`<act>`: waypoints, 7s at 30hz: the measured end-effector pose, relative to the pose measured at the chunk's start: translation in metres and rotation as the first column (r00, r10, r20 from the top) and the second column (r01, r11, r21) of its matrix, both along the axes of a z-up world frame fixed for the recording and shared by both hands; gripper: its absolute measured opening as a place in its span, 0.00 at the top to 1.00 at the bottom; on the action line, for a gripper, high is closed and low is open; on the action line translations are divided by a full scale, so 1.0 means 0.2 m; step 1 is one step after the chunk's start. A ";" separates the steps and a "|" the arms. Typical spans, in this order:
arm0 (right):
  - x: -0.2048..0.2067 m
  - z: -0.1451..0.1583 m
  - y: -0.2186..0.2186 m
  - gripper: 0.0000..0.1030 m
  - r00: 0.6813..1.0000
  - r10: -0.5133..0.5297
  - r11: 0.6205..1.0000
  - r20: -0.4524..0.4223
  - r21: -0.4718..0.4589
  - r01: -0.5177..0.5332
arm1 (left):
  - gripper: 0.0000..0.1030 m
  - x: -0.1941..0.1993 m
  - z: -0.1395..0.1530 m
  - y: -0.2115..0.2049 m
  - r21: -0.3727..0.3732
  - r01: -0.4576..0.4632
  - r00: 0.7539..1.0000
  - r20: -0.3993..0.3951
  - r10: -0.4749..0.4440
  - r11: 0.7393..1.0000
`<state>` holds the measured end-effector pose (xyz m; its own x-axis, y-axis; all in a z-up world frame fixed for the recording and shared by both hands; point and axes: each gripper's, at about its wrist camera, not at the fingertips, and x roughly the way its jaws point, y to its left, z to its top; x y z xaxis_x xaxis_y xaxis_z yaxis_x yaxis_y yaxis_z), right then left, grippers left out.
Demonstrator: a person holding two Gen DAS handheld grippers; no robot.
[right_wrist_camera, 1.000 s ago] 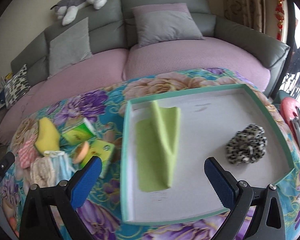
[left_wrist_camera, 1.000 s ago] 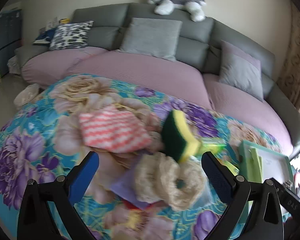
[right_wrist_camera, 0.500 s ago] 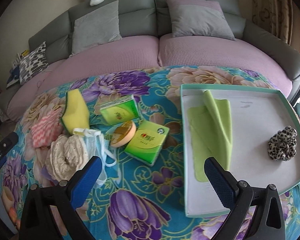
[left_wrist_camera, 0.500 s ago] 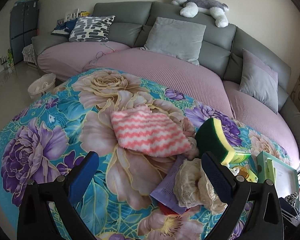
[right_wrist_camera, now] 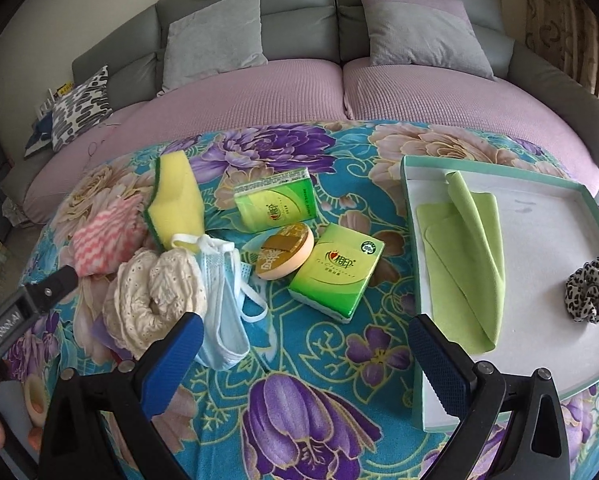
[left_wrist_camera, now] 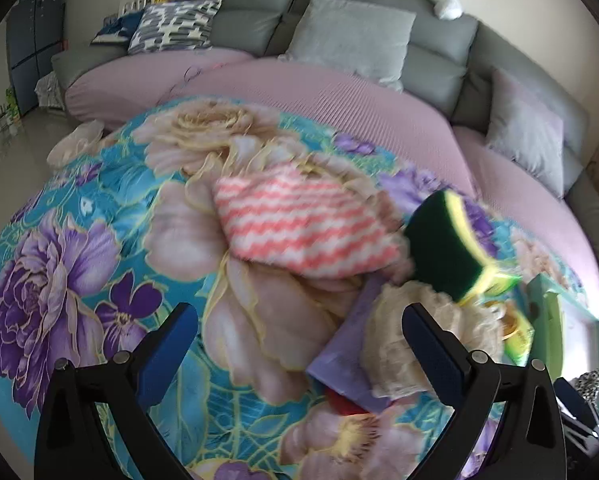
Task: Organize soft objects
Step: 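Withdraw both tools from the tray back toward the pile, then grasp the purple paper with the left tool while the right tool grasps the cream lace scrunchie, then lift the cream lace scrunchie with the right tool and carry it toward the tray, then release the cream scrunchie into the tray while the left tool drops the purple paper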
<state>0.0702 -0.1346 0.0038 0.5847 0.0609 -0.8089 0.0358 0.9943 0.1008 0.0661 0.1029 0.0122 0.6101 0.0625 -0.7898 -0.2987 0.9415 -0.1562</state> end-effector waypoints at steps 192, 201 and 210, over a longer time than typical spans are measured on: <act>-0.16 0.13 -1.19 0.87 0.851 -0.469 0.883 0.238 0.133 0.450 | 0.97 0.30 0.01 -1.56 -0.024 0.651 0.753 0.146 -0.642 0.758; -0.12 0.07 -1.17 0.84 0.868 -0.462 0.887 0.182 0.113 0.448 | 0.94 0.34 -0.05 -1.53 -0.017 0.615 0.786 0.086 -0.612 0.788; -0.15 0.13 -1.18 0.19 0.849 -0.489 0.872 0.199 0.084 0.482 | 0.31 0.31 0.02 -1.49 0.018 0.595 0.800 0.085 -0.594 0.803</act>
<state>0.0410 -0.3705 0.0295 0.7000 -0.2524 -0.6681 0.4878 0.8522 0.1891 0.1282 -0.1942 0.0156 0.5873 -0.3411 -0.7340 0.3340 0.9282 -0.1642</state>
